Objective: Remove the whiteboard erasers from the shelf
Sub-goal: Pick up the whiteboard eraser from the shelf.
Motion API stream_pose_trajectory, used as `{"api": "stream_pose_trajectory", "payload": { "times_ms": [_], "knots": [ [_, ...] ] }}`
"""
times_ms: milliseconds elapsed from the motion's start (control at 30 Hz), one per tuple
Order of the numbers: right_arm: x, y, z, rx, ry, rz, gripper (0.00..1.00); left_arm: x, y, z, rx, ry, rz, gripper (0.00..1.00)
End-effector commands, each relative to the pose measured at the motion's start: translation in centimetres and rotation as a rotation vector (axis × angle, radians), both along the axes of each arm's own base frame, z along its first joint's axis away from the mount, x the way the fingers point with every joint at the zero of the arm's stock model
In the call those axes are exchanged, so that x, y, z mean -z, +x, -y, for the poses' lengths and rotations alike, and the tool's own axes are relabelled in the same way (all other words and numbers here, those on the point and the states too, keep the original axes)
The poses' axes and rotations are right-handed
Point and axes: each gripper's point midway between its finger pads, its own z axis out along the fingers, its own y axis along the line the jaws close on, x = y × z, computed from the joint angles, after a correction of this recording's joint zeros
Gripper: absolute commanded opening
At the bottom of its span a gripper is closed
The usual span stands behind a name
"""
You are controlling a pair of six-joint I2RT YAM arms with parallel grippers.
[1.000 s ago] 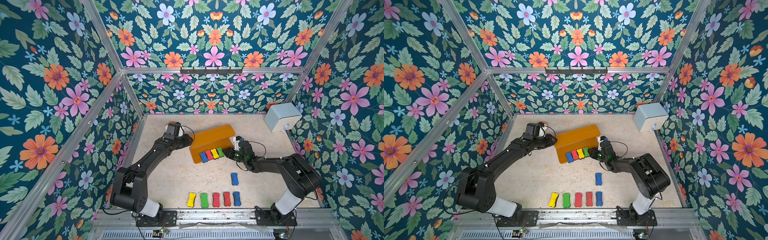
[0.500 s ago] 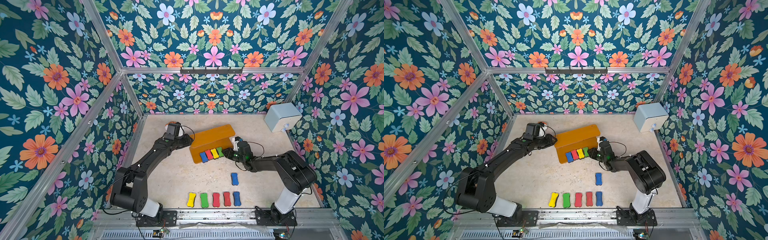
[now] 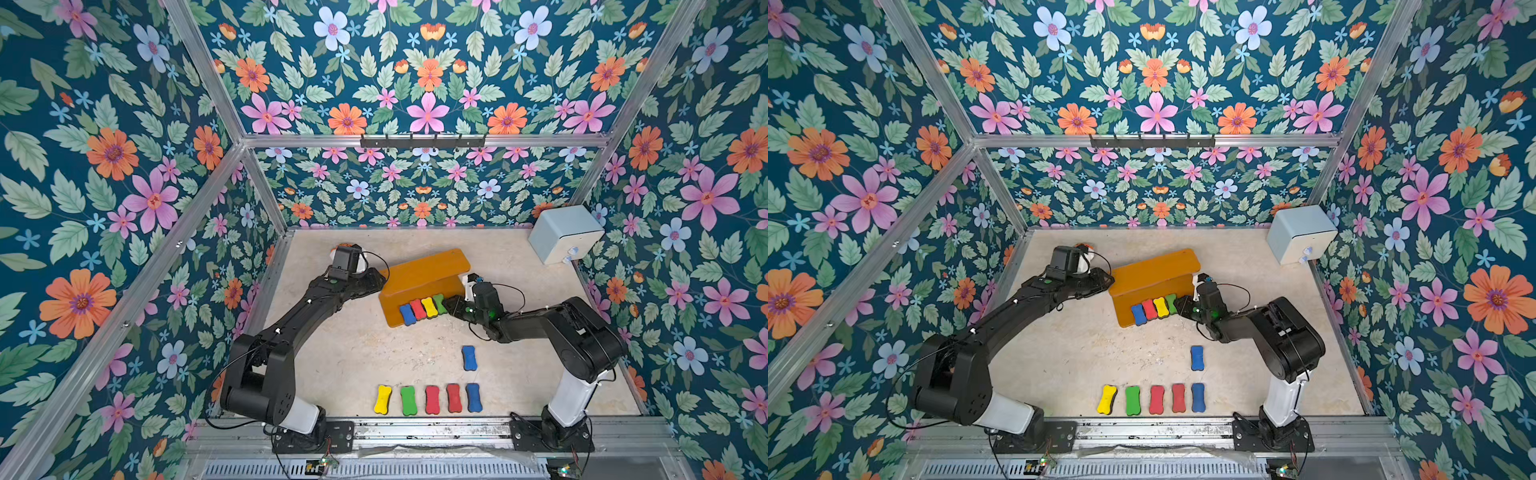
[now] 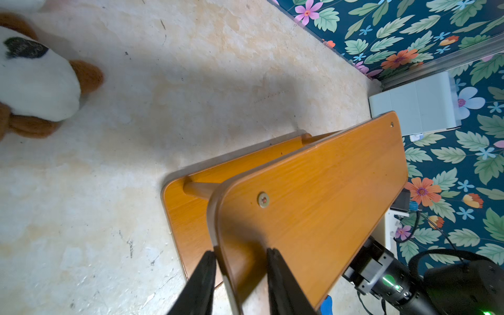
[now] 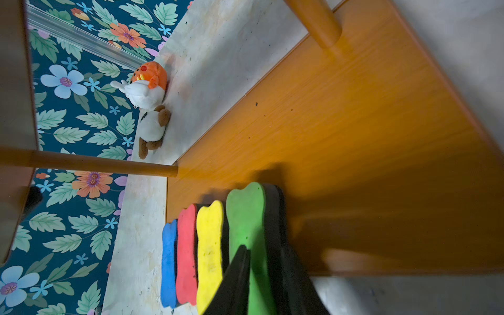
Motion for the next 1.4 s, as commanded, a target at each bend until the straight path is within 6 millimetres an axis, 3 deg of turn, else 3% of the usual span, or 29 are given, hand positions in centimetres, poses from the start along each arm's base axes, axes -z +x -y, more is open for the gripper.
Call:
{"api": "stream_pose_trajectory", "payload": {
  "times_ms": [0,467,933,1167,1233,1267,1367],
  "knots": [
    [0.0,-0.1,-0.2,-0.01,0.01,0.003,0.24,0.5,-0.2,-0.2,0.002,0.017,-0.014,0.36],
    [0.1,-0.6,0.4,0.007,-0.008,-0.005,0.14,0.0,-0.2,-0.2,0.003,0.016,-0.002,0.35],
    [-1.4,-1.1,1.0,0.042,0.004,-0.008,0.09,-0.8,-0.7,-0.3,0.012,0.008,0.017,0.54],
    [-2.1,-1.9,1.0,0.056,0.012,-0.017,0.07,-0.9,-0.9,-0.1,0.02,-0.001,0.015,0.56],
    [-1.4,-2.2,1.3,0.07,-0.008,-0.032,0.06,-0.8,-0.9,-0.1,0.022,-0.004,0.013,0.56],
    [-2.6,-2.3,1.3,0.075,0.006,-0.01,0.06,-0.9,-1.0,0.0,0.024,-0.006,0.014,0.56],
    [-2.3,-2.6,1.4,0.073,0.001,-0.017,0.05,-1.0,-1.0,0.1,0.029,-0.017,0.016,0.56]
  ]
}}
